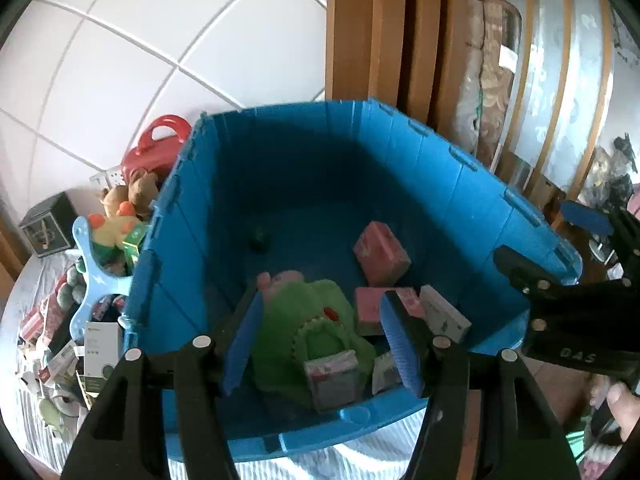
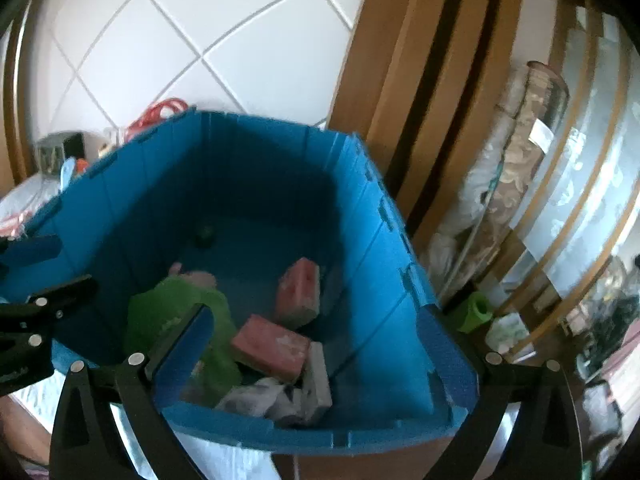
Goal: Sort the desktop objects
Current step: 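Move both tools back over the pile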
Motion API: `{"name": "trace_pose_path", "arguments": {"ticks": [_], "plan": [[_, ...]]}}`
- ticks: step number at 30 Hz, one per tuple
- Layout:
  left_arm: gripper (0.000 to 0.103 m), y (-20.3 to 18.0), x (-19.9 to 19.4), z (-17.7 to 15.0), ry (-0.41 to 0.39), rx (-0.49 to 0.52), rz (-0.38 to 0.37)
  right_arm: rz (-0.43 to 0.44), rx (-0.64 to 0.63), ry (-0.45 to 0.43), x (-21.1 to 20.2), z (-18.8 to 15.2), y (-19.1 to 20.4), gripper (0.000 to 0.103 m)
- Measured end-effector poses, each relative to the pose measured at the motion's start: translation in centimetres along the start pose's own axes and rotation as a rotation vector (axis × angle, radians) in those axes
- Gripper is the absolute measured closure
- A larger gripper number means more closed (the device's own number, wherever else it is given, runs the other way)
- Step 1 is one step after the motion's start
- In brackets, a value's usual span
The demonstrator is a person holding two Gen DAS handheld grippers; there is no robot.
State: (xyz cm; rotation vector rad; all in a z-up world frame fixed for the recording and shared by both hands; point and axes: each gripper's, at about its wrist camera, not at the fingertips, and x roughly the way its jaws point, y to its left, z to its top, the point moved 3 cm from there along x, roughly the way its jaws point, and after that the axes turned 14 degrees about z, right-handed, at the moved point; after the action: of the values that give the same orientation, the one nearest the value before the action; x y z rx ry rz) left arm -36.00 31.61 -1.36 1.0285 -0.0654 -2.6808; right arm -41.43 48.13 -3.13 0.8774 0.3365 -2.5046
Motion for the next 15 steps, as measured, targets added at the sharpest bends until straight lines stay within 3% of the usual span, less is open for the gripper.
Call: {"name": "trace_pose_path", "arguments": {"ticks": [8,15], "plan": [[0.043,3.0,-1.6,-0.1,-0.039,-0.046,-0.012,0.037,0.025,-0.076,-2.4,0.6,2.2,0.0],[0.043,8.5,-3.6,-1.0,-0.104,-0.09,0.008,0.096,-0.021,-0.121,-3.1,2.1,8.0,0.0]]}}
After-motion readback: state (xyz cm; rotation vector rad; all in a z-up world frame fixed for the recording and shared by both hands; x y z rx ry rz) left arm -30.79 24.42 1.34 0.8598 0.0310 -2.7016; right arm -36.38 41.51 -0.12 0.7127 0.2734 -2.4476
